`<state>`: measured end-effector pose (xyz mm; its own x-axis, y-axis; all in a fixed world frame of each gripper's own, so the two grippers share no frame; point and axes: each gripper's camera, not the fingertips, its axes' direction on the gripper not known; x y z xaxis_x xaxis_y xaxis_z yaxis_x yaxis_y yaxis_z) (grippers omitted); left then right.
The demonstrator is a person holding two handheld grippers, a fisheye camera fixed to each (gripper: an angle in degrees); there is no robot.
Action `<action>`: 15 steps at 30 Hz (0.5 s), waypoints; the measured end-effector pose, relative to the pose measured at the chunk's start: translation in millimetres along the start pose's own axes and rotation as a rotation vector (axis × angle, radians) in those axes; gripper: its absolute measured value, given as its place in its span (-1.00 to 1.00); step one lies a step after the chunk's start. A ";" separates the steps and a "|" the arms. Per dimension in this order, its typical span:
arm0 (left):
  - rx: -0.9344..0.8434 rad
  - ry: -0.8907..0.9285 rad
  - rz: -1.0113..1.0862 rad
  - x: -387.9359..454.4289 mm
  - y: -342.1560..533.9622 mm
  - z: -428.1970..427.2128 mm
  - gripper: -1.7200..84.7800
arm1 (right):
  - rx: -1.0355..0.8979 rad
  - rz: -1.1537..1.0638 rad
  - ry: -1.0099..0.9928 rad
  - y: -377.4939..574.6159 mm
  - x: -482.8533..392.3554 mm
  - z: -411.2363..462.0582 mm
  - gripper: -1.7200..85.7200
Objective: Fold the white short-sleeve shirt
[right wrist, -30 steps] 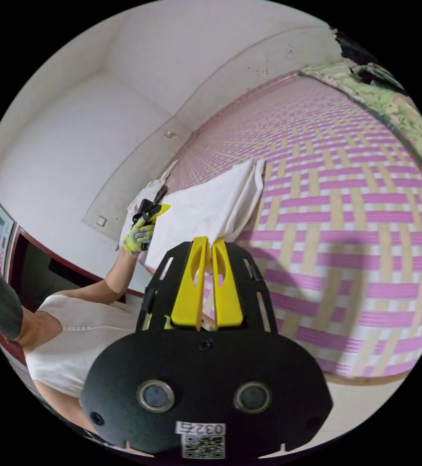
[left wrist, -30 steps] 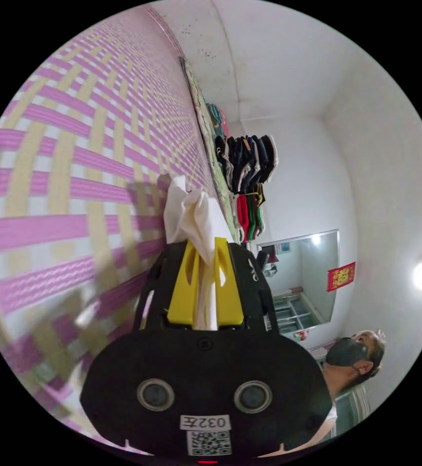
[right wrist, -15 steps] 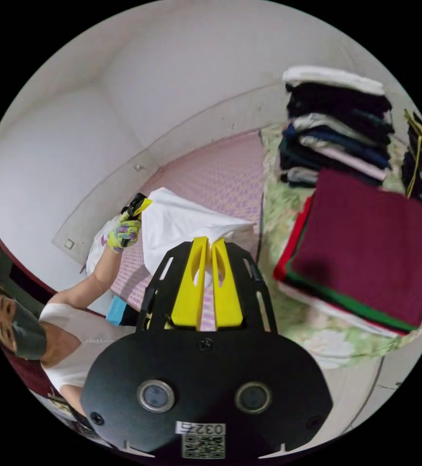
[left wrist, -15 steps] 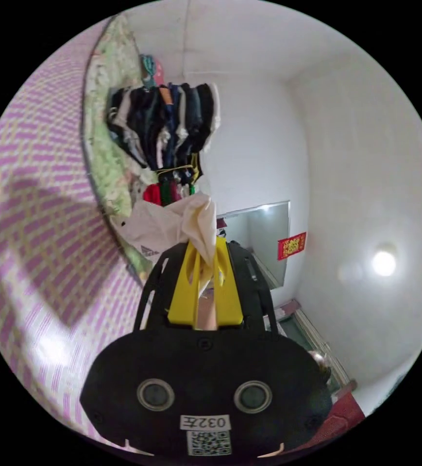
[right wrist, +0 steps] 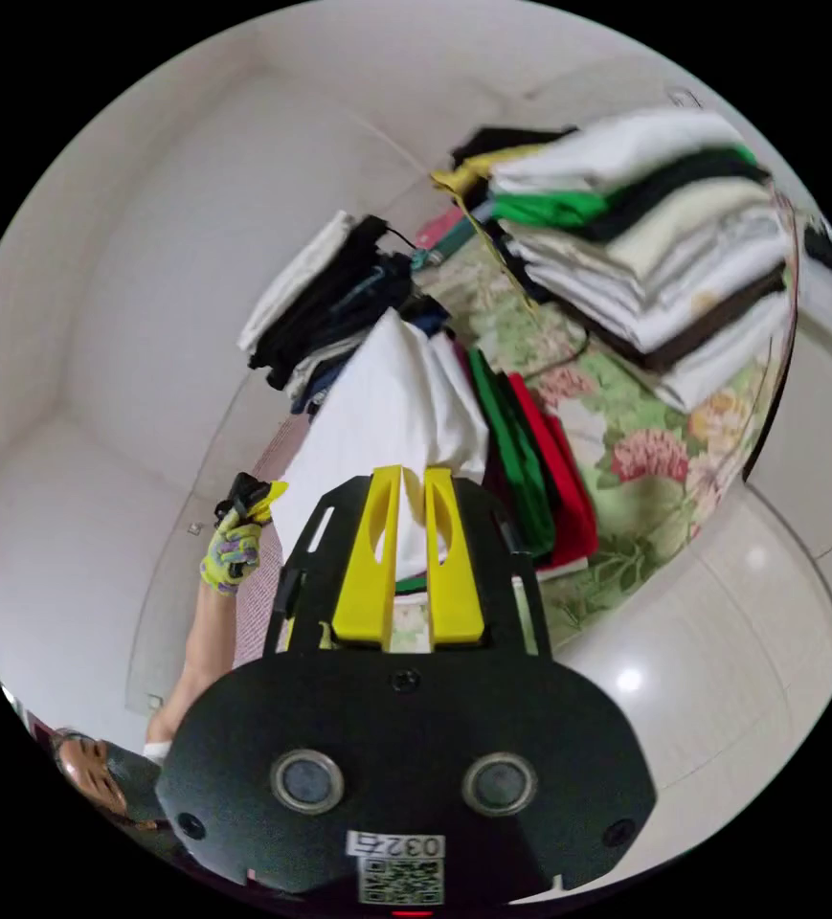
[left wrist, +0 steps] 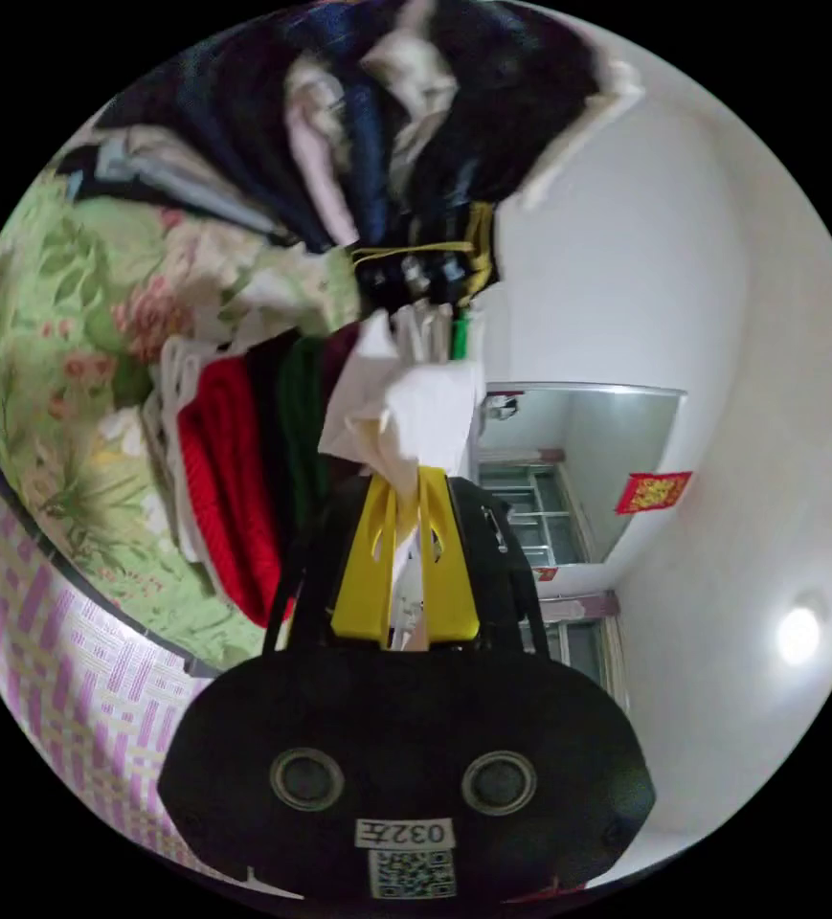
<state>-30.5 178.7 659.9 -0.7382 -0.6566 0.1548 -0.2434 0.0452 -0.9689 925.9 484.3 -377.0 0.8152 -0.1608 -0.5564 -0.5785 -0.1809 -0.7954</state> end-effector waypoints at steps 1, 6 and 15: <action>0.025 0.118 0.020 -23.5 0.5 6.5 -0.97 | 0.021 0.003 -0.032 10.0 14.6 6.3 -0.89; 0.049 0.131 0.087 -33.0 -9.8 8.6 -0.98 | 0.091 -0.015 -0.054 29.9 22.3 6.4 -0.97; 0.021 -0.197 0.158 -9.4 -32.9 32.8 -0.92 | 0.104 0.119 -0.017 65.5 23.1 -7.7 -0.83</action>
<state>5.1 158.6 684.1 -0.6289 -0.7766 -0.0376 -0.1199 0.1446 -0.9822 906.6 461.3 -440.1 0.7421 -0.1586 -0.6512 -0.6656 -0.0599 -0.7439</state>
